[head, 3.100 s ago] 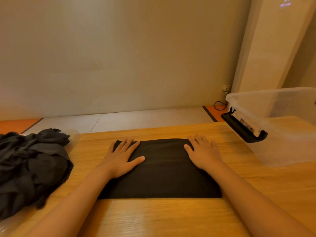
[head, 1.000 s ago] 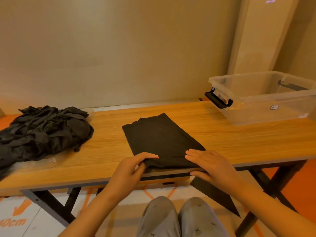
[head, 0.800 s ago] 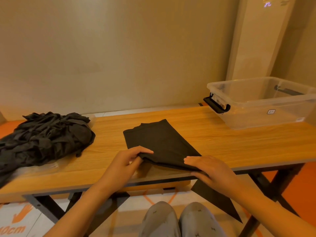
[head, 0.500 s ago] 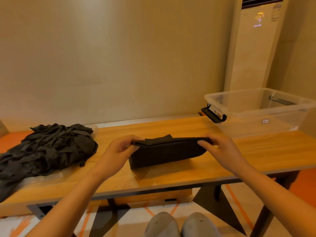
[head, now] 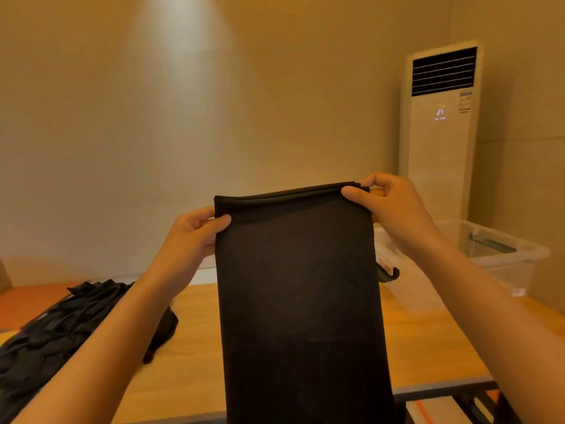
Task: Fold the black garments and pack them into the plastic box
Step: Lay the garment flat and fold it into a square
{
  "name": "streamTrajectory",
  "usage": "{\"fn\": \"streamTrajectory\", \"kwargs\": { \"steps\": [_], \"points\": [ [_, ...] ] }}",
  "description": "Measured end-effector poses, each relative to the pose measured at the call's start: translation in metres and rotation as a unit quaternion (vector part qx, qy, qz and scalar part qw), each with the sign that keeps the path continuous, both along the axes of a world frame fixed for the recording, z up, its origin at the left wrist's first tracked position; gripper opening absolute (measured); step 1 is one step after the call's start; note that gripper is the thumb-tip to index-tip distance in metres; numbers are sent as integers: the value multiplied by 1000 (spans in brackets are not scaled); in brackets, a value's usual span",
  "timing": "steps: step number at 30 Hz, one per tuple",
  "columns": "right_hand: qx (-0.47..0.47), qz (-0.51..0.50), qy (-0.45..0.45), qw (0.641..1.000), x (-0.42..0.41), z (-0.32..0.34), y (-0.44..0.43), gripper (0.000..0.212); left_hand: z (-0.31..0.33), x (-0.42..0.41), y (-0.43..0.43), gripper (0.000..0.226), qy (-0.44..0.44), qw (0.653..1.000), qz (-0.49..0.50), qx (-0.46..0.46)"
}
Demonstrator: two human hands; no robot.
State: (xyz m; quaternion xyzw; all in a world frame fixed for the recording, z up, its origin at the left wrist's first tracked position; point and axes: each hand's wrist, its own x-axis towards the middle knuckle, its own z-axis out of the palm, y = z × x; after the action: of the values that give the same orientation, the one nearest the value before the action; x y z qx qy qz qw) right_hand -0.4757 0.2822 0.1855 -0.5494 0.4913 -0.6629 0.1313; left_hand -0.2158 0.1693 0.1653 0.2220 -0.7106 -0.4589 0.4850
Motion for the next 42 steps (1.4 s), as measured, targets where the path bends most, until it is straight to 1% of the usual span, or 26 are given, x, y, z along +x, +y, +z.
{"fn": "streamTrajectory", "kwargs": {
  "steps": [6,9,13,17,18,20,21,22,24,26,28,29,30,31,33,34,35,36,38,40,42],
  "points": [
    [69,22,-21,997,-16,11,-37,21,6,-12,-31,19,-7,998,13,66],
    [85,27,-34,995,-22,14,-65,18,14,-22,-52,17,-22,996,42,76],
    [79,16,-67,994,-29,23,-97,20,33,-33,-74,18,-30,996,79,25],
    [62,21,-56,996,-28,17,-106,22,32,-28,-76,21,-46,992,94,-64],
    [60,30,-50,996,-26,8,-101,20,25,-22,-71,22,-53,990,99,-85],
    [73,53,-35,995,-18,-28,-82,14,-10,-5,-55,24,-81,981,122,-127],
    [84,65,-15,994,-14,-50,-67,12,-33,5,-43,26,-105,975,125,-148],
    [110,87,3,990,-8,-78,-53,11,-63,16,-31,26,-147,969,122,-156],
    [194,130,30,972,2,-140,-27,15,-126,35,-9,23,-236,959,92,-128],
    [277,154,50,947,10,-191,-8,17,-176,50,6,29,-288,954,47,-74],
    [316,151,49,935,15,-222,6,10,-205,57,16,39,-322,946,30,-26],
    [315,141,46,937,17,-229,9,12,-213,59,18,40,-326,945,37,-12],
    [306,126,48,943,17,-233,11,21,-218,60,19,37,-316,947,49,-4],
    [295,115,47,947,16,-236,13,26,-219,60,21,28,-297,953,58,6],
    [266,107,41,957,15,-233,12,20,-218,57,21,2,-261,963,66,28],
    [254,113,40,960,15,-230,11,16,-215,56,21,8,-249,966,68,31],
    [244,118,42,962,14,-226,9,14,-211,55,20,8,-239,968,63,39],
    [236,121,50,963,13,-220,6,14,-207,53,19,9,-225,971,57,47],
    [222,126,58,965,10,-206,-4,14,-194,48,13,18,-196,977,48,72],
    [211,120,64,968,8,-189,-21,17,-183,42,-1,28,-171,978,51,105],
    [212,108,58,970,6,-173,-49,23,-171,31,-27,31,-185,976,49,104]
  ]
}}
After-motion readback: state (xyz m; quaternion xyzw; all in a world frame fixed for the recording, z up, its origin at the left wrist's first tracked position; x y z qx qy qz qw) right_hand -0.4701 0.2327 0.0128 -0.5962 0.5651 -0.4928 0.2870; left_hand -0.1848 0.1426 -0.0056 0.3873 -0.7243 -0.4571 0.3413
